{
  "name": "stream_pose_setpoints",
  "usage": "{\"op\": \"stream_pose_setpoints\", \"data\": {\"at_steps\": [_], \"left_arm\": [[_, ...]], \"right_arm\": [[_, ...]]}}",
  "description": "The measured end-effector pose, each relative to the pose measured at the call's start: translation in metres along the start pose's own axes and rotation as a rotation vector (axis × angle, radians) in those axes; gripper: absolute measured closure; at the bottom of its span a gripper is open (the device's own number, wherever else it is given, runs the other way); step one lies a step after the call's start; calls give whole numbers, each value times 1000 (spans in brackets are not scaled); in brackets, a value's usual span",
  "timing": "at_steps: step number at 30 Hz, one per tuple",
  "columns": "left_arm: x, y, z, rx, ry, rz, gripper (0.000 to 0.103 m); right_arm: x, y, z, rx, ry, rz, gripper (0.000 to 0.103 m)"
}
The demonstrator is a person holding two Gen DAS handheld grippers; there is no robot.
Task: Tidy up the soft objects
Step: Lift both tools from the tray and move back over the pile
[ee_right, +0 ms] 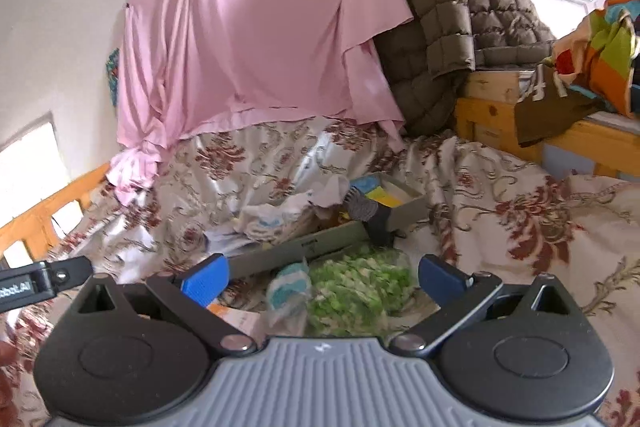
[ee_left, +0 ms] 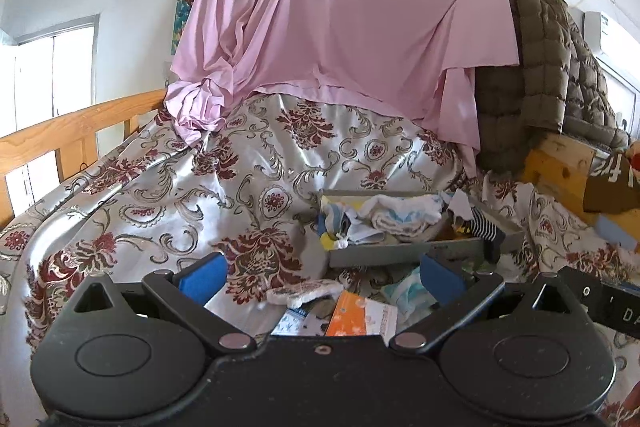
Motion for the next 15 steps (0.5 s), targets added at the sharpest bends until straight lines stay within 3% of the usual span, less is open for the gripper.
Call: {"op": "stream_pose_setpoints", "data": {"at_steps": [4,15], "left_arm": [[0,-8,14,9,-27,-7,1],[14,-25,49,3,-118,-38,1]], "right_arm": [[1,-1,5,-21,-21,54,0],[20,-13,26,-100,-161,69,0]]}}
Point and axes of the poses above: each gripper's, at about its wrist camera, not at the fingertips, and x roughly the way its jaws point, y to its right, z to its underside, the point moved 4 cm from there along x, roughly the way its jaws point, and after that the axes turned 2 degrees about z, right-handed, at the moved point
